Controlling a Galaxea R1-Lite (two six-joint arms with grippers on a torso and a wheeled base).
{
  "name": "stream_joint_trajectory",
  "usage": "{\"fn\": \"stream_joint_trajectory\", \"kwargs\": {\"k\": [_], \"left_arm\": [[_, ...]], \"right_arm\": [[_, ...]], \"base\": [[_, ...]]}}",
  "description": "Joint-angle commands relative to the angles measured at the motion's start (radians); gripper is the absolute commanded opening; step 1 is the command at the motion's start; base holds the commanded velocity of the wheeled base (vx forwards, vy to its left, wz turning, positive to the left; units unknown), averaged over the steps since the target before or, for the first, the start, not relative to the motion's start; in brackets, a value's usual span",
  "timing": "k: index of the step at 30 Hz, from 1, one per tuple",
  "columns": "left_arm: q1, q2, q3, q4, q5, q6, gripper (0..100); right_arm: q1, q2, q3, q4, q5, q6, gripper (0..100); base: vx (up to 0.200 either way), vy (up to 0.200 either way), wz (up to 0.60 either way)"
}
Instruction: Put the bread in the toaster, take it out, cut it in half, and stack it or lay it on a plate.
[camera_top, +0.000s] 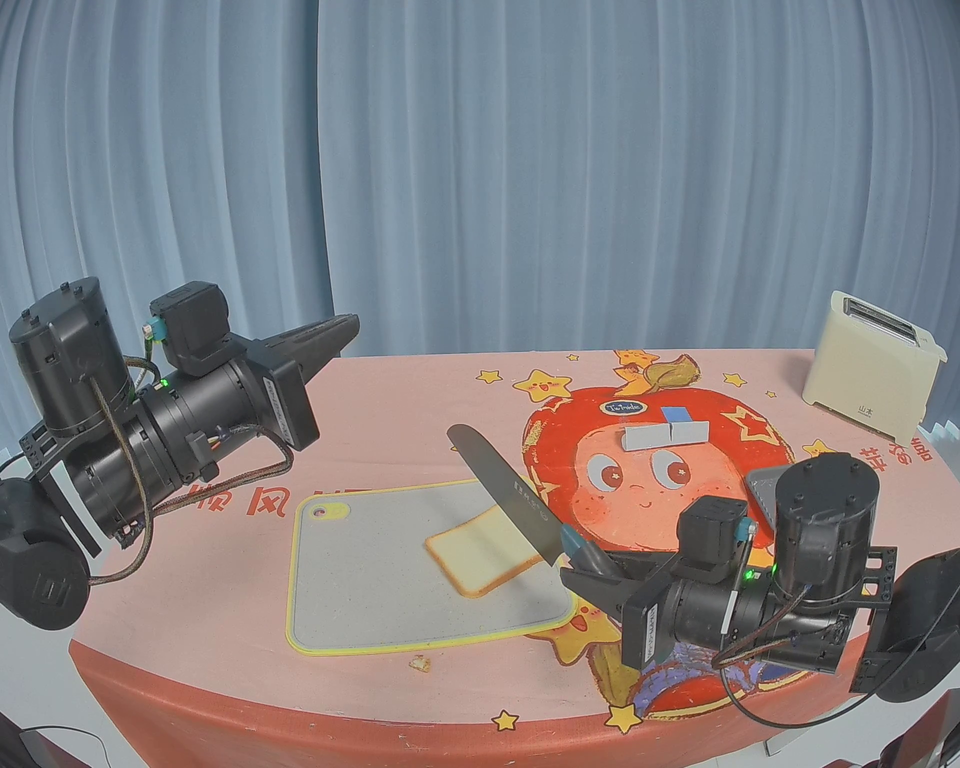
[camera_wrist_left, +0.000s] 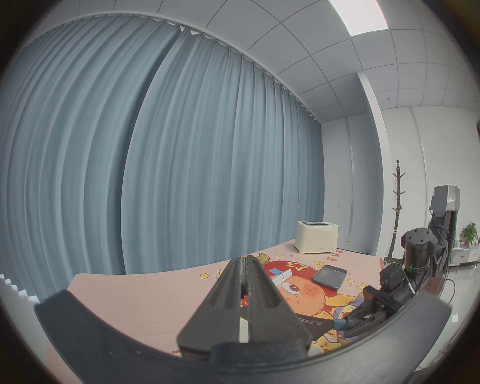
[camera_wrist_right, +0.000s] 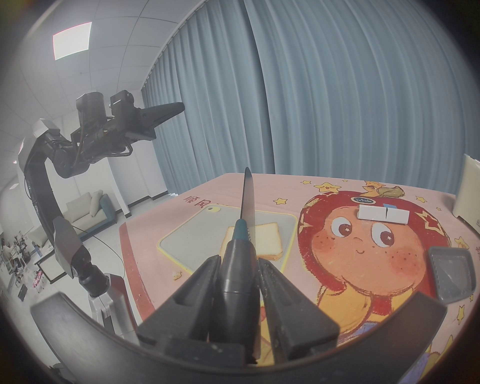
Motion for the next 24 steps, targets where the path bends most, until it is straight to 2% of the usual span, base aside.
{"fn": "stream_joint_trajectory", "kwargs": {"k": [1,3,7,11,18,24], "left_arm": [[0.002,-0.003,0.003,-0.008,-0.003,0.001,0],[0.003,-0.005,0.001,-0.009,-0.003,0.001,0],[0.005,-0.006,-0.006,-0.009,-0.011,0.001,0],[0.002,-0.009,-0.014,-0.009,-0.04,-0.002,0],[0.016,-0.006,-0.02,-0.009,-0.044,-0.001,0],[0.02,0.006,0.0,-0.009,-0.109,-0.001,0]], "right_arm": [[0.024,0.001,0.003,0.0,-0.002,0.016,0],[0.038,-0.001,0.003,0.003,-0.009,0.036,0],[0.032,-0.001,-0.007,0.004,-0.01,0.036,0],[0.027,0.001,-0.037,0.015,-0.012,0.029,0],[0.026,-0.007,-0.105,0.136,-0.013,0.025,0],[0.021,-0.007,-0.158,0.213,-0.013,0.025,0]], "base": [[0.0,0.0,0.0],[0.0,0.0,0.0],[0.0,0.0,0.0],[0.0,0.0,0.0],[0.0,0.0,0.0],[0.0,0.0,0.0]]}}
